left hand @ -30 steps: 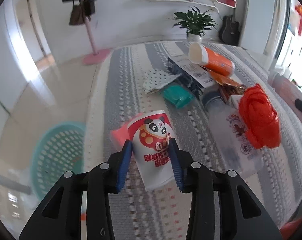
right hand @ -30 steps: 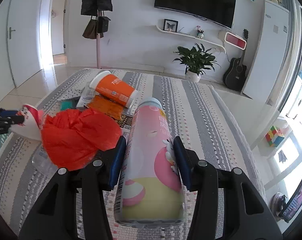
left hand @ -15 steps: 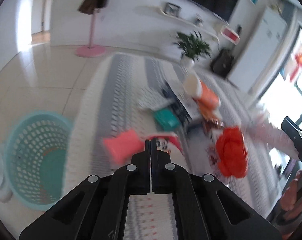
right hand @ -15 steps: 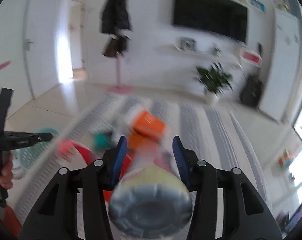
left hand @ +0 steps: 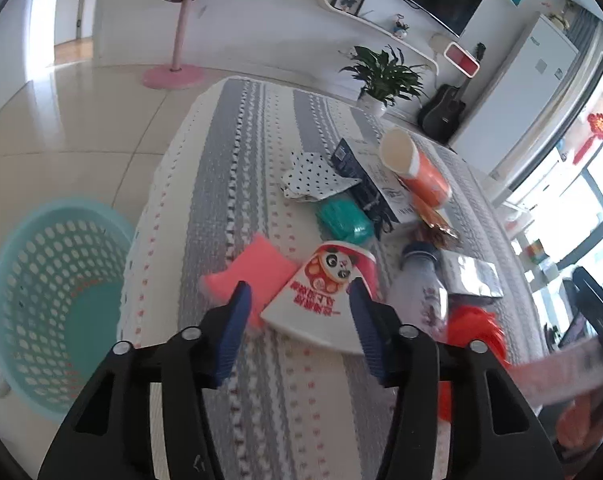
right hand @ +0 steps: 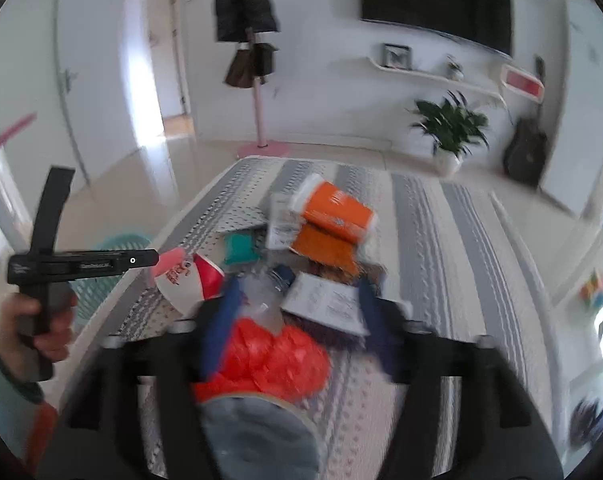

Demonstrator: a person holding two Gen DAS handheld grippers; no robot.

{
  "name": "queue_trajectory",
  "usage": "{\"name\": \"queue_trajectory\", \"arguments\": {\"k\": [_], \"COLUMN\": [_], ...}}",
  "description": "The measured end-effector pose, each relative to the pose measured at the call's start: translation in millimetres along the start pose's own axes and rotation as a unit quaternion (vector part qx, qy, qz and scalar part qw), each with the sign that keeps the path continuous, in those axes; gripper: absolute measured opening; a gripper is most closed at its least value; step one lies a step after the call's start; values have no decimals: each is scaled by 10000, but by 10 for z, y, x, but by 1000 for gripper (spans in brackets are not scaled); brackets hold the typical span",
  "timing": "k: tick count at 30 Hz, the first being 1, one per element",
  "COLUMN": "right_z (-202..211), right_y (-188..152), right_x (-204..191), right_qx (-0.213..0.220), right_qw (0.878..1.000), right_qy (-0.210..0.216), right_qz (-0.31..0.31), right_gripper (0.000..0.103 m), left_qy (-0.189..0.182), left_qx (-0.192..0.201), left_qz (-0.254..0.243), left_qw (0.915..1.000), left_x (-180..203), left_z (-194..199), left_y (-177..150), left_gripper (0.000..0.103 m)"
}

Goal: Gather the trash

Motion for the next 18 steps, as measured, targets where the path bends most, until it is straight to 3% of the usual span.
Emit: {"name": "queue_trajectory", "arguments": {"k": [3,5,7,11,18], "right_z": [47,22,14,64,109], "right_y": [-76,-101,-138,-312,-822], "right_x": [169,420,735,979,700], "right_qx": [-66,-35,-74,-491,-1171], "right_qw": [9999,9976,9948,9962,9899], "right_qy": [1,-683,-1016,-721,-58], "right_qz": [-122,92,-19,-28,799], "right_gripper": [68,68,68,68,68], "left_qy": [-118,-35,0,-15,-98], "left_qx": [-101,-83,-71,22,123], "left_qz": [35,-67,-133,-127,148], "left_qw": [9999,9999,9999,9999,9998], "left_x": [25,57,88,97,31], "left_z": [-114,-131,-137,-92,-99], "left_y": [-38,-45,-56,-69,-19], "left_gripper": [50,50,50,50,49]}}
Point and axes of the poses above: each gripper's, at about its wrist camera, not at the fingertips, and z roughly against the way its jaws point, x to its right, y to its top, the point moved 9 cm from there along -z, roughly the way its jaws point, and after that the axes turned 12 degrees about -z, right-handed, at the moved point
